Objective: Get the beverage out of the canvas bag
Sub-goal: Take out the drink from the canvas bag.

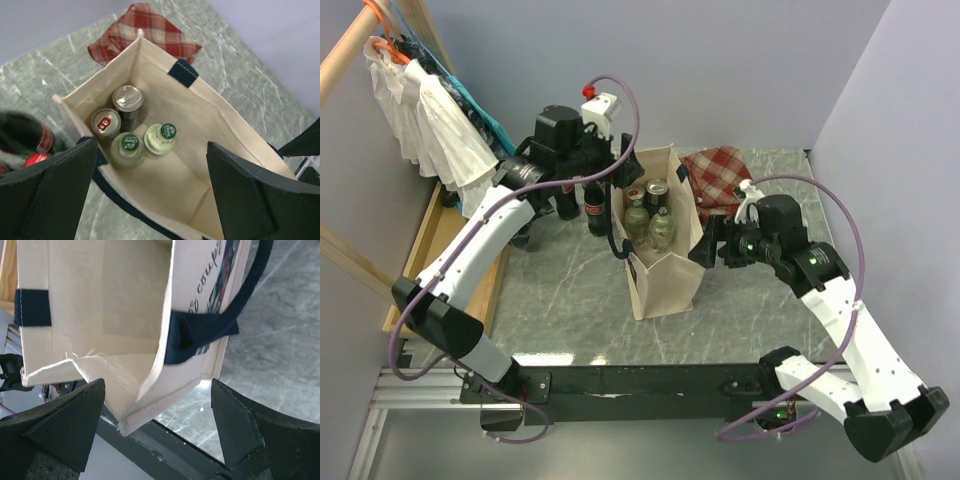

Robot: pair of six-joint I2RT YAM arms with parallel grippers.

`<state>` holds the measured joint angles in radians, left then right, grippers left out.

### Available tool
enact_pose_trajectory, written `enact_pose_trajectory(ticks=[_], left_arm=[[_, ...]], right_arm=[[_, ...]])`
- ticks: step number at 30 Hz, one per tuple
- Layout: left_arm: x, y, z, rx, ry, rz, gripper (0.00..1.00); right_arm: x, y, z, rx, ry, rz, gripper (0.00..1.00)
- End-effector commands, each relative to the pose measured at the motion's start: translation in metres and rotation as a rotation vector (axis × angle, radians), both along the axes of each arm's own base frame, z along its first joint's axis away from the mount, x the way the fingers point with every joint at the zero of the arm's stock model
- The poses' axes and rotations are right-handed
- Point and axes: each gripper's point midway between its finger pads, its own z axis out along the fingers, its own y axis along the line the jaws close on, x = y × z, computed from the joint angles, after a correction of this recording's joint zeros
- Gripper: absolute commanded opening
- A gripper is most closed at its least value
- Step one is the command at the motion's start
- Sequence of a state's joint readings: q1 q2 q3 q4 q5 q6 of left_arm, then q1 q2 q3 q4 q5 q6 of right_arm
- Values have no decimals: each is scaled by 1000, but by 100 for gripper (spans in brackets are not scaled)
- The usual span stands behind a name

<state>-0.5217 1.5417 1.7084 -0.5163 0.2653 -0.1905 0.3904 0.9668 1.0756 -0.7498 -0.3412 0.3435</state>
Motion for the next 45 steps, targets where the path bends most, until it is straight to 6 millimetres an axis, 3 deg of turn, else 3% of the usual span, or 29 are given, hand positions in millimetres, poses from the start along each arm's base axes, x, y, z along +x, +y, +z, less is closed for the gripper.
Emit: enact_pose_trajectory(ticks=[1,6,17,29,32,39,45], left_arm=[[-7,-21,1,44,-15,-91,95],[-3,-28,-5,60,-6,-98,94],[-3,-39,-42,131,73,-119,92],[-10,-58,-49,162,85,-180,90],[-7,-63,-62,192,101,-178,90],[3,-71,-117,282,180,-153,88],[9,-82,-127,257,187,-165,88]], right_arm=[[-17,-4,-3,12,20,-16,92],[-29,-2,-8,37,46,-18,91],[-47,-1,-29,-4,115,24,91],[-56,-12,-49,-79,164,11,92],[-57,-11,-49,-75,161,14,92],[-56,-11,-50,-70,157,16,92],[-55,-10,-54,-74,158,15,92]])
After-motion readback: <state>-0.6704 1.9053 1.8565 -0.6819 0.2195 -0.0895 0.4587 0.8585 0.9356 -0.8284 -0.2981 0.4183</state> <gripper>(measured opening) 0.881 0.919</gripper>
